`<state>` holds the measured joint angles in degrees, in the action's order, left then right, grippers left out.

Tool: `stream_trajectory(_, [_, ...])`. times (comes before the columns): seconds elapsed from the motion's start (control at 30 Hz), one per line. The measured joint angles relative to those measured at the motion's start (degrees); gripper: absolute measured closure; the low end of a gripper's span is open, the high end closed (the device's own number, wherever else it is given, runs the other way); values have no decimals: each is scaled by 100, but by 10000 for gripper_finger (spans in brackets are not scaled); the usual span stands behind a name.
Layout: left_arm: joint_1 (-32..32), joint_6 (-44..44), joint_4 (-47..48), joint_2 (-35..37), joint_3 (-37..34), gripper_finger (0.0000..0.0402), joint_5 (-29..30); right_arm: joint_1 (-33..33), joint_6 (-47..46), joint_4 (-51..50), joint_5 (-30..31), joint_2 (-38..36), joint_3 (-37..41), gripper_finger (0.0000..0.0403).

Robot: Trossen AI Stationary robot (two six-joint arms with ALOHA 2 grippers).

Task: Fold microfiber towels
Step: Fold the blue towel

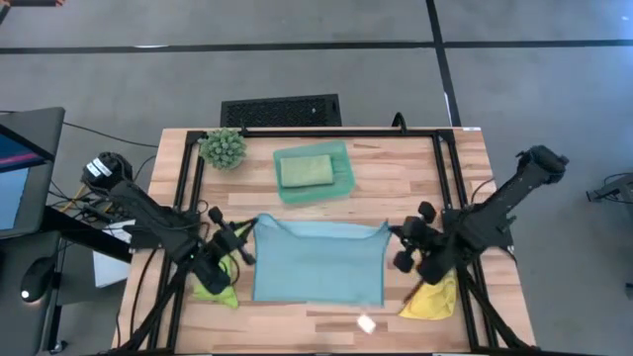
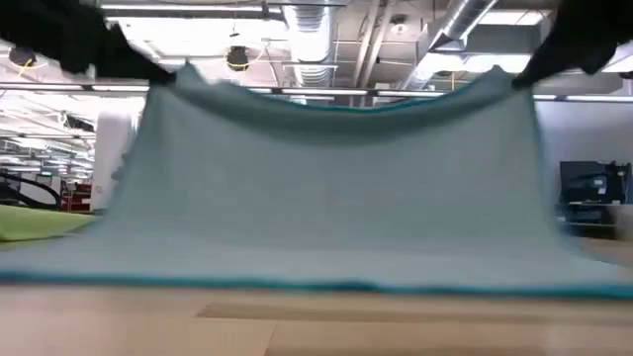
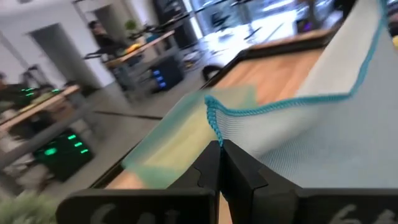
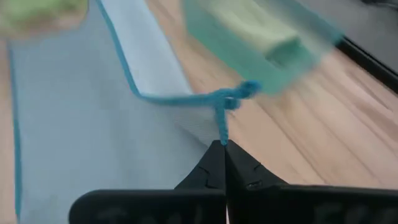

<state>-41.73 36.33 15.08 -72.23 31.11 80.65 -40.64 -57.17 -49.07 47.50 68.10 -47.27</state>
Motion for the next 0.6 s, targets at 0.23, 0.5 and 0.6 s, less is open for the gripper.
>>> stream_trajectory(0.23, [387, 462, -344, 0, -648, 401, -251, 889, 389, 78, -235, 1089, 0, 396])
stream_trajectory(0.5, [309, 129, -285, 0, -656, 401, -755, 1405, 1195, 599, -441, 2313, 2, 396])
stream_trajectory(0.6, [346, 318, -62, 0, -656, 401, -1033, 1491, 1257, 696, -583, 2543, 2, 396])
